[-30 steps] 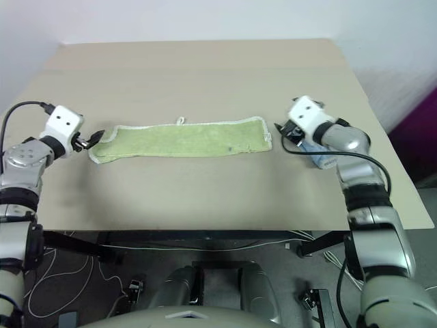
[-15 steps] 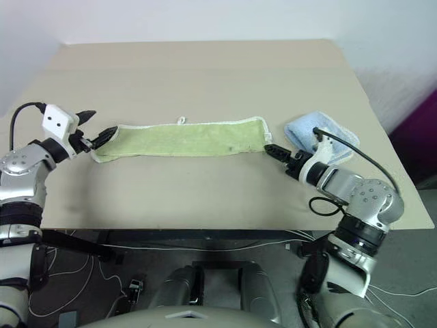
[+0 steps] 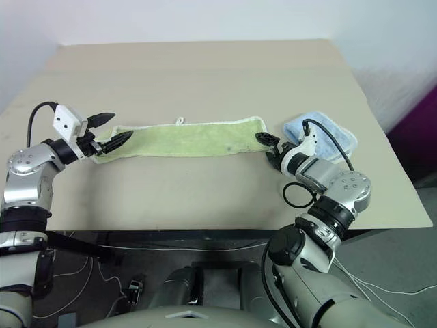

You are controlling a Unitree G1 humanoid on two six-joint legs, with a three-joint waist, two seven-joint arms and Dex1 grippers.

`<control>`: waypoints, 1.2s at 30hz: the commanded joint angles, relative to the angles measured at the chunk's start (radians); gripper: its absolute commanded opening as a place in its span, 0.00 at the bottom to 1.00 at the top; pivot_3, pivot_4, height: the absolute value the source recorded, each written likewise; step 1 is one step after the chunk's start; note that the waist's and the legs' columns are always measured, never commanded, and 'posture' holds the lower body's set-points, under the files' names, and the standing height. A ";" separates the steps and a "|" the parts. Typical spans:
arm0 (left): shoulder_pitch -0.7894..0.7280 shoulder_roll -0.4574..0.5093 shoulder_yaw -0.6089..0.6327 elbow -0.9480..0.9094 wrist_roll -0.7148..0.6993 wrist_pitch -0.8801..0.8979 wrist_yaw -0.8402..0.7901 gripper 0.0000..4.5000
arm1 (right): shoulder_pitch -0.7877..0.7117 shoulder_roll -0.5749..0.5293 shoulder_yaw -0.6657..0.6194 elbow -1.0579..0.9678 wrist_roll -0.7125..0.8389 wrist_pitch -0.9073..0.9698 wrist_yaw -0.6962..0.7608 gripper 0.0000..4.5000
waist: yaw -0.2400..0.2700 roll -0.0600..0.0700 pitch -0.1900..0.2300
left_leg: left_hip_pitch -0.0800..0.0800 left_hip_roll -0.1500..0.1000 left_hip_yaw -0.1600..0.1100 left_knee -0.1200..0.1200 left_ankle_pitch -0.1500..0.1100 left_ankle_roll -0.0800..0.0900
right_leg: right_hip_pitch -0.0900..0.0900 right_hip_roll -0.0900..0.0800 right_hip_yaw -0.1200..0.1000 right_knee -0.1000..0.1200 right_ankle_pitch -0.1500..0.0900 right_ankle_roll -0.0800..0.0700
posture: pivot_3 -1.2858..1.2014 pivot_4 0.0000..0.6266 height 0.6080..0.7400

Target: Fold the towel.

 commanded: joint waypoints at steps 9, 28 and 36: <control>0.070 -0.008 0.007 -0.186 -0.081 0.102 -0.054 0.81 | -0.021 -0.025 0.066 0.157 0.029 -0.230 -0.026 0.76 | 0.000 -0.001 -0.001 | 0.002 0.000 0.000 0.000 0.000 0.000 | 0.002 0.000 0.000 0.000 0.000 0.000 | 0.52 0.24 1.00; 0.135 -0.026 0.002 -0.252 -0.078 0.144 -0.064 0.81 | 0.065 -0.267 0.117 -0.027 0.195 -0.161 -0.045 0.00 | 0.007 0.000 -0.001 | 0.000 0.000 0.000 -0.002 0.000 0.000 | 0.001 -0.001 0.000 -0.002 0.000 0.000 | 0.52 0.24 1.00; 0.115 -0.050 -0.021 -0.231 -0.061 0.140 -0.063 0.81 | 0.018 -0.402 0.504 -0.187 0.184 -0.134 0.178 0.00 | -0.002 0.000 0.000 | 0.001 0.002 0.001 -0.003 0.000 0.000 | 0.000 0.002 0.001 -0.002 0.000 0.000 | 0.52 0.24 1.00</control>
